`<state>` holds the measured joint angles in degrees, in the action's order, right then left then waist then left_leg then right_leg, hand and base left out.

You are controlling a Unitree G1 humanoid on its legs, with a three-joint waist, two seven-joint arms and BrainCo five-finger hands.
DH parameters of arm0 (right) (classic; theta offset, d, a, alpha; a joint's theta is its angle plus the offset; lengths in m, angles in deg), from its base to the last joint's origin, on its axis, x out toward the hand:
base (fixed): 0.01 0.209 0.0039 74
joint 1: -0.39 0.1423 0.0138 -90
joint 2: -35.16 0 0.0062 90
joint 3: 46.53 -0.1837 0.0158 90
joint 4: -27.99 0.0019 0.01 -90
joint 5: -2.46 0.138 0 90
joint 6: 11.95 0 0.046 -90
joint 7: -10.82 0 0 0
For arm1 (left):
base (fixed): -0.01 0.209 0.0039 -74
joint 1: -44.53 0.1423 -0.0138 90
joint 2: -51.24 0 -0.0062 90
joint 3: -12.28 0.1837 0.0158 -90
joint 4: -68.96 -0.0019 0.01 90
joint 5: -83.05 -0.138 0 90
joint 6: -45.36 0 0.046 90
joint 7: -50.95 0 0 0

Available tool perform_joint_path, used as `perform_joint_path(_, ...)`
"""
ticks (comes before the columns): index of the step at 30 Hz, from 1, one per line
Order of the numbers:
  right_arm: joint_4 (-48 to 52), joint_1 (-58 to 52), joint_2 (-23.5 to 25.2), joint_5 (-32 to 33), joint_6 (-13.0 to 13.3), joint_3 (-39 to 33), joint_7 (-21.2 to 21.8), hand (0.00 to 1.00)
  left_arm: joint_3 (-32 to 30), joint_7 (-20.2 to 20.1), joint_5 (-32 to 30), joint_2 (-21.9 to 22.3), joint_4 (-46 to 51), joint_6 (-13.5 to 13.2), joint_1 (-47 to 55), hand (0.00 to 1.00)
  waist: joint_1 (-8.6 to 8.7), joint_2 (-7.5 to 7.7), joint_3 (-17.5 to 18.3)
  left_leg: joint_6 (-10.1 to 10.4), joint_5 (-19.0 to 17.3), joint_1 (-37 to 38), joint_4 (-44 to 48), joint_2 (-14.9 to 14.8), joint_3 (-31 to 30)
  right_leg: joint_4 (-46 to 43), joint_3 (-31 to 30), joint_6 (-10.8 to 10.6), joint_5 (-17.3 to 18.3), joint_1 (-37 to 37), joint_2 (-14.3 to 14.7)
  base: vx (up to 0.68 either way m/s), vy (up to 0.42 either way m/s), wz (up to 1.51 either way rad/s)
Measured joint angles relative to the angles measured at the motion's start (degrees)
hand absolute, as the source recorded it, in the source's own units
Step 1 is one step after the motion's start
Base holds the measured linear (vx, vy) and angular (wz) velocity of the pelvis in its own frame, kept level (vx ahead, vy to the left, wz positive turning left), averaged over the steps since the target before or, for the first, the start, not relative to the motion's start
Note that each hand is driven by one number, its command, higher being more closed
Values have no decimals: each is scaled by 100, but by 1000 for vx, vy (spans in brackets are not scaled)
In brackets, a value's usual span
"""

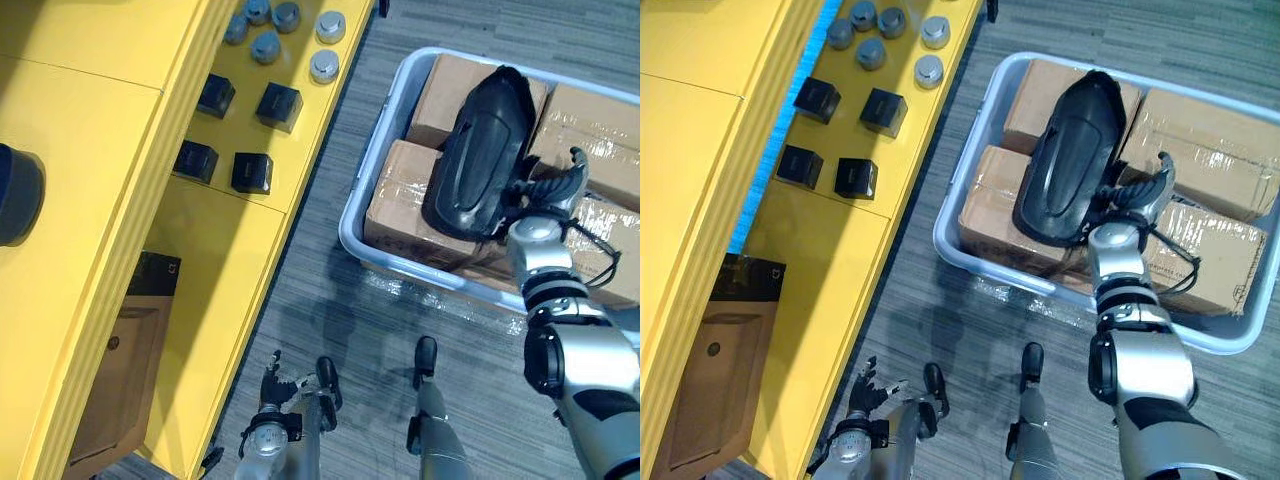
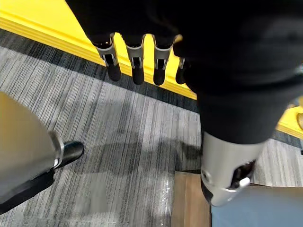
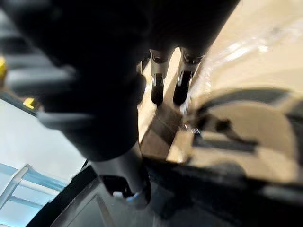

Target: Walk over and take plastic housings, then place them on the shelf

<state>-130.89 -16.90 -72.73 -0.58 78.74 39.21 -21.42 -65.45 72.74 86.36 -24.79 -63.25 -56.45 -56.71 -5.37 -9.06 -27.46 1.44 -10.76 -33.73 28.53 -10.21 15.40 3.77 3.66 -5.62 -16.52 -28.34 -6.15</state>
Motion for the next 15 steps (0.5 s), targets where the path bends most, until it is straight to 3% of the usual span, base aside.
perform_joint_path(6,-285,245,-645,47,-44,734,767,100,55,-147,1,13,-3,9,-106,0,-28,-99,-35,-23,-44,-279,176,-26,9,90,-34,7,-120,-179,3,-17,20,-4)
perform_joint_path(11,-271,277,-719,58,-57,777,977,100,52,-174,0,67,137,34,-201,0,6,-145,-34,-29,-36,-265,208,-38,-3,90,-13,16,-127,-159,17,24,-3,0)
perform_joint_path(15,-91,-70,-673,76,-113,761,1075,100,59,-199,-1,229,1118,135,-150,0,22,-198,-54,-35,-32,15,171,-22,-65,93,29,25,-126,155,16,40,11,7)
